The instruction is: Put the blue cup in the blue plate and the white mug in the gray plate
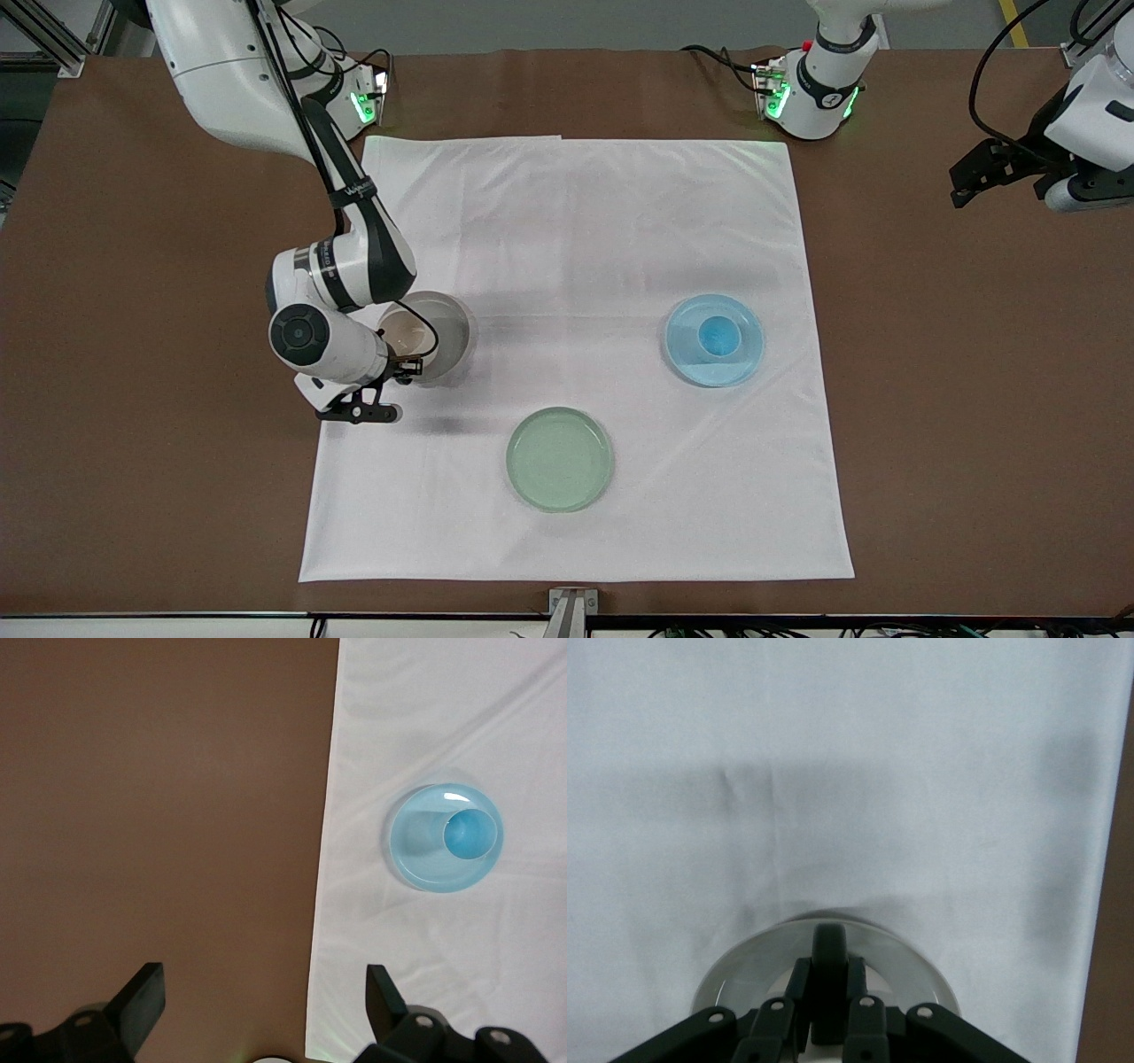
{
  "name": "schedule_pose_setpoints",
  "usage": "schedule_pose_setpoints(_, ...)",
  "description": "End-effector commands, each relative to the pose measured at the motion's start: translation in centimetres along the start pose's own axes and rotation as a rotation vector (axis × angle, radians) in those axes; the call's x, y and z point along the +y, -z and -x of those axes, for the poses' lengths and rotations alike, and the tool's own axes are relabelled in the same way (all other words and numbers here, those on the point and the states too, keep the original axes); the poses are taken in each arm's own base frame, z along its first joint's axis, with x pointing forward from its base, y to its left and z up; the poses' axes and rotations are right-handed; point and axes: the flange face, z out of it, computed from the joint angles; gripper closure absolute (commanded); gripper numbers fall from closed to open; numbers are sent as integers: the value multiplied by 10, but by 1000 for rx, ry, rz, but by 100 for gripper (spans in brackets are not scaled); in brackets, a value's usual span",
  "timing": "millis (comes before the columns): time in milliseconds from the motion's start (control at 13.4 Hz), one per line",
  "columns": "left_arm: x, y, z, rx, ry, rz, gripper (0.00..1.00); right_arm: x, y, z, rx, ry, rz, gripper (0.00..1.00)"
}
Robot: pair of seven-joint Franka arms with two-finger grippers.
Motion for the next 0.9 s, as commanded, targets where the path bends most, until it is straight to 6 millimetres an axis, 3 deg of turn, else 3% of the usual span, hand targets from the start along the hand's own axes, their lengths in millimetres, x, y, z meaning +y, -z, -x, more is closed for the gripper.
schedule_pose_setpoints(0, 0, 1, -2, 13, -16, 17, 0, -4, -9, 2, -11, -12, 0, 96)
schedule_pose_setpoints(374, -3, 5, -7, 14, -28, 18, 0, -12, -13, 6, -24, 2, 7, 89)
schedule_pose_setpoints(449, -4, 4, -8, 11, -27, 18, 0, -11, -10, 6, -21, 1, 5, 71)
schedule_pose_setpoints(598, -3, 4, -7, 11, -28, 17, 0, -6, -3, 6, -24, -5, 5, 5)
schedule_pose_setpoints(673, -4, 4, -6, 10, -28, 17, 0, 0, 8, 8, -44, -8, 11, 0)
schedule_pose_setpoints(822, -4, 4, -5, 4, -27, 16, 0, 11, 62, 20, -65, -11, 8, 0)
